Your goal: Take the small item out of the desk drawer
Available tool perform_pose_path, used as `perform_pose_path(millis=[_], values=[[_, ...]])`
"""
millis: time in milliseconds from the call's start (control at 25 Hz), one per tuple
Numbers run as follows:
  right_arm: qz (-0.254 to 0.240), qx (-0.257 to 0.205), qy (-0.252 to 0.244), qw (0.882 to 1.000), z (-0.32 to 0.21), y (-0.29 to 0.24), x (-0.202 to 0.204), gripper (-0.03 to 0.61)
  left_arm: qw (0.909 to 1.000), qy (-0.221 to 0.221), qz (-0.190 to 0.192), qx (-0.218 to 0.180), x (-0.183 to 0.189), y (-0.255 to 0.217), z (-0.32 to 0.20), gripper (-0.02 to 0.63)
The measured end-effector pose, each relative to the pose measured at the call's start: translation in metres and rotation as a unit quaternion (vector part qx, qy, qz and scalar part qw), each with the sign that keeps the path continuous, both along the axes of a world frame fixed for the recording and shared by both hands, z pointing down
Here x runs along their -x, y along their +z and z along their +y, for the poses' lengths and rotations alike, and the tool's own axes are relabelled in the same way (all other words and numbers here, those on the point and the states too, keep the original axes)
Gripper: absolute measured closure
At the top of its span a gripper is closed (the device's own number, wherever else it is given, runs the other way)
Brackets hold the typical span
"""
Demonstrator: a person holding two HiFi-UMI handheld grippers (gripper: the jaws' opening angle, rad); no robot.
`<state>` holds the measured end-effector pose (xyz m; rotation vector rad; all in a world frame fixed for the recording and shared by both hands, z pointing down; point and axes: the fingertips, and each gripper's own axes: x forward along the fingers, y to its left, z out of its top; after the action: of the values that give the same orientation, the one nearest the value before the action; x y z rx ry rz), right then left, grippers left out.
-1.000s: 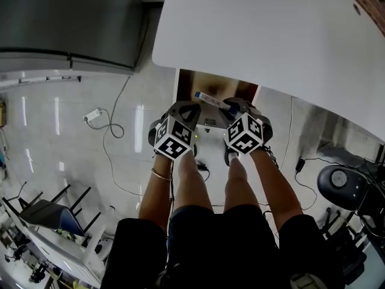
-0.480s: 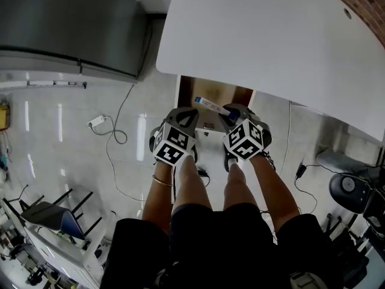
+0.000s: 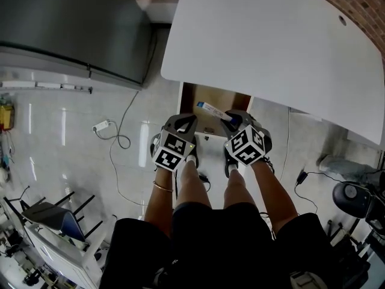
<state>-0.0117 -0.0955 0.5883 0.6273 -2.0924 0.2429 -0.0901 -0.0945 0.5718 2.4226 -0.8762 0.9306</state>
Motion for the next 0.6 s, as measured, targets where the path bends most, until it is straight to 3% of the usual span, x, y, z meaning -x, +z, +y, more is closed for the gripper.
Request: perform_pose_path(millis=[600], values=[[-0.025, -0.010, 0.015, 1.000, 0.008, -0.040, -0.005, 0.471, 0.9998, -0.015, -0.004, -0.014, 0.003, -0.043, 0.005, 0.614]])
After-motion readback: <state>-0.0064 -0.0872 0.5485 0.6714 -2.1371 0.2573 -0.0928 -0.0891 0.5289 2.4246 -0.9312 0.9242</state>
